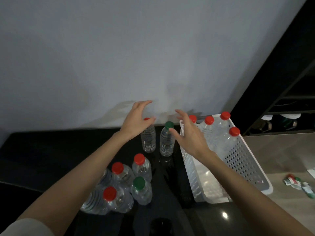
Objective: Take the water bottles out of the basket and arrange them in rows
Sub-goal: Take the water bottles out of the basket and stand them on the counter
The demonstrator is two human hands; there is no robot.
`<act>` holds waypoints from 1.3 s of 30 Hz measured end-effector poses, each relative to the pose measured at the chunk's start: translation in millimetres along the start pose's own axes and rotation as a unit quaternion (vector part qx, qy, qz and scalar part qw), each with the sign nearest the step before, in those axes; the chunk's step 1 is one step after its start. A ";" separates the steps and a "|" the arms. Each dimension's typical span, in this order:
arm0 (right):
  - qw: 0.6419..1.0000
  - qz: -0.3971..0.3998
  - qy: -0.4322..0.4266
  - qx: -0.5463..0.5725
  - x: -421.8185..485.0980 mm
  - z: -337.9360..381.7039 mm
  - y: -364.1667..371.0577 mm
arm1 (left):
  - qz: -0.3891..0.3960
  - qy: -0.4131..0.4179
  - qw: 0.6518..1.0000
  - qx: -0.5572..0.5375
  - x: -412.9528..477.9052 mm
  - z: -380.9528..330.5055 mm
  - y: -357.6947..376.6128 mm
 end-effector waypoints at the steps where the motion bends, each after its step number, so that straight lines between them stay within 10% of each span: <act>1: 1.000 -0.008 -0.012 -0.009 -5.1 4.3 -13.7 | -0.013 0.019 1.000 -0.003 -1.2 -14.7 -6.9; 13: 0.993 -0.101 0.022 -0.064 -69.4 -69.5 -120.6 | -0.018 0.071 0.997 -0.035 -16.2 -140.2 52.0; 25: 0.989 -0.010 0.144 0.026 -66.3 -155.5 -91.8 | 0.038 -0.125 0.990 -0.044 1.3 -82.3 170.2; 39: 0.988 -0.023 0.142 0.057 -46.1 -192.4 -53.5 | -0.050 -0.098 0.987 0.121 17.5 -69.9 192.7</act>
Point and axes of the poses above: each hand's wrist, its own x-axis towards the middle knuckle, its own y-axis out of the palm, z = x × y, the point moved 7 cm from there along x, towards the middle knuckle, and after that the axes turned 2 degrees about z, right-handed, at the moved point
